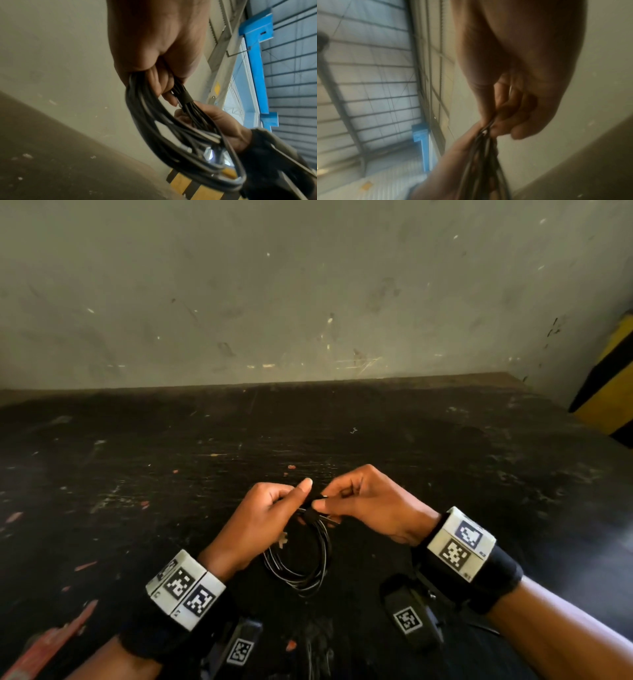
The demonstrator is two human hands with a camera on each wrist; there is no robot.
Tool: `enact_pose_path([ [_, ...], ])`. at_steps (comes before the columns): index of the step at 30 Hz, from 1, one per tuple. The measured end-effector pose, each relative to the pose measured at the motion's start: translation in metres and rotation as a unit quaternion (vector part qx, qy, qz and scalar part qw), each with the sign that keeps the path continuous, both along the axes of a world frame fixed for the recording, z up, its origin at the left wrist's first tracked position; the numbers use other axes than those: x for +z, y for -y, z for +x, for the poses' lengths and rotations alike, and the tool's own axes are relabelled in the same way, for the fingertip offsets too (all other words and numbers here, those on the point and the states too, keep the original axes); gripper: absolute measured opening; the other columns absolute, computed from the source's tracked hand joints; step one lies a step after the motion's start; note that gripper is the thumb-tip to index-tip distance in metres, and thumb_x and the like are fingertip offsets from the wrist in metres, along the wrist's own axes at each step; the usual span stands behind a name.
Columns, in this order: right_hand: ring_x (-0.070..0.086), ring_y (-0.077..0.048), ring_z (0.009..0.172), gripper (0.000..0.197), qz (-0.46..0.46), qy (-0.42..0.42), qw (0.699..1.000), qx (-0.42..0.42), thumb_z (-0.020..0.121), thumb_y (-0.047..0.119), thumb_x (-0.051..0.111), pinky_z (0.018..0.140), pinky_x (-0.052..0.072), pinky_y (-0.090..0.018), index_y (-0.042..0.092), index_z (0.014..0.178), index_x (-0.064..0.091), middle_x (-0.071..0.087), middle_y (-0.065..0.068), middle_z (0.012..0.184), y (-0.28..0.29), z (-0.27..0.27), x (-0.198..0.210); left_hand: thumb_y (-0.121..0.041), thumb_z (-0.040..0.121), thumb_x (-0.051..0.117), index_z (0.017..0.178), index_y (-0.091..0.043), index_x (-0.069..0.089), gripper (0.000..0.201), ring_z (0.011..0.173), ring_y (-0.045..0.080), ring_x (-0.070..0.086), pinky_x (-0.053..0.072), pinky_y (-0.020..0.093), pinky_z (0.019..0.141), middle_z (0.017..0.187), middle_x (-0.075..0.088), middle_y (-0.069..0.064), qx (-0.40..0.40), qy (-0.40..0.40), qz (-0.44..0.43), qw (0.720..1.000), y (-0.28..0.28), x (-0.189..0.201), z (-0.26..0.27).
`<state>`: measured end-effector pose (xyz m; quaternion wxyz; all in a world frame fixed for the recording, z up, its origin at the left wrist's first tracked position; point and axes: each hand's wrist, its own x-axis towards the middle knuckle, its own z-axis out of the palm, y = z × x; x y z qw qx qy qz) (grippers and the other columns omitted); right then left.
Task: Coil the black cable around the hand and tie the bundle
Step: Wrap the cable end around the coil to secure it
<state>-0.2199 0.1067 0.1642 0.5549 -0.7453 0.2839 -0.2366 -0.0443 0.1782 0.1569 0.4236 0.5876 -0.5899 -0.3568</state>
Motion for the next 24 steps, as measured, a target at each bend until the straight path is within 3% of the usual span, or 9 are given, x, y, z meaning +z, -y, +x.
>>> enact_pose_path([
  [4, 0.063, -0.002, 0.064, 0.011, 0.0, 0.004, 1.0, 0.0, 0.084, 0.015, 0.068, 0.063, 0.048, -0.013, 0.005, 0.084, 0.072, 0.069, 0.006, 0.065, 0.001, -0.001, -0.003, -0.041, 0.092, 0.051, 0.069, -0.009, 0.059, 0.04, 0.038, 0.0, 0.036, 0.03, 0.015, 0.04, 0.041, 0.039, -0.011, 0.007, -0.014, 0.011, 1.0, 0.001, -0.003, 0.001],
  [7, 0.064, -0.004, 0.063, 0.016, 0.008, 0.01, 1.0, -0.007, 0.084, 0.013, 0.068, 0.062, 0.051, -0.014, -0.002, 0.087, 0.07, 0.07, 0.003, 0.068, 0.0, 0.001, -0.005, -0.042, 0.091, 0.052, 0.07, -0.009, 0.056, 0.038, 0.039, 0.002, 0.033, 0.028, 0.017, 0.039, 0.043, 0.035, -0.012, 0.026, -0.038, 0.022, 0.999, 0.002, -0.006, 0.004],
  [10, 0.066, -0.004, 0.066, 0.016, 0.01, 0.004, 1.0, -0.001, 0.085, 0.013, 0.066, 0.064, 0.053, -0.014, -0.001, 0.091, 0.07, 0.071, -0.002, 0.077, -0.001, 0.006, -0.007, -0.042, 0.091, 0.053, 0.073, -0.009, 0.057, 0.037, 0.038, 0.004, 0.031, 0.027, 0.018, 0.038, 0.044, 0.034, -0.01, 0.043, -0.053, 0.039, 0.997, 0.005, -0.007, 0.01],
  [17, 0.067, -0.006, 0.069, 0.009, 0.03, 0.001, 1.0, -0.001, 0.085, 0.013, 0.066, 0.066, 0.053, -0.017, 0.009, 0.086, 0.073, 0.072, 0.001, 0.077, 0.001, 0.02, -0.018, -0.048, 0.088, 0.053, 0.066, -0.018, 0.054, 0.037, 0.036, 0.002, 0.034, 0.029, 0.017, 0.039, 0.044, 0.037, -0.012, 0.057, -0.073, 0.085, 0.992, 0.006, -0.014, 0.027],
  [20, 0.065, -0.009, 0.069, 0.01, 0.036, 0.018, 0.999, -0.029, 0.084, 0.013, 0.066, 0.067, 0.053, -0.018, 0.006, 0.087, 0.074, 0.072, -0.006, 0.08, 0.003, 0.026, -0.024, -0.042, 0.083, 0.06, 0.086, -0.009, 0.064, 0.033, 0.045, 0.007, 0.045, 0.039, 0.019, 0.046, 0.052, 0.046, -0.005, 0.042, -0.164, 0.092, 0.981, 0.003, -0.015, 0.035],
  [22, 0.064, -0.01, 0.066, 0.01, 0.042, 0.047, 0.996, -0.059, 0.084, 0.01, 0.067, 0.065, 0.053, -0.017, 0.003, 0.086, 0.074, 0.071, -0.005, 0.074, 0.003, 0.03, -0.029, -0.031, 0.074, 0.069, 0.101, -0.005, 0.066, 0.038, 0.06, 0.014, 0.06, 0.049, 0.025, 0.06, 0.066, 0.063, 0.004, 0.042, -0.222, 0.085, 0.97, -0.001, -0.018, 0.045],
  [24, 0.064, -0.008, 0.064, 0.009, 0.069, 0.09, 0.99, -0.087, 0.084, 0.007, 0.066, 0.063, 0.053, -0.017, 0.002, 0.085, 0.073, 0.071, -0.002, 0.07, 0.005, 0.034, -0.033, -0.017, 0.072, 0.071, 0.105, -0.006, 0.066, 0.035, 0.074, 0.017, 0.069, 0.054, 0.026, 0.07, 0.078, 0.072, 0.008, 0.059, -0.255, 0.085, 0.961, -0.008, -0.025, 0.055],
])
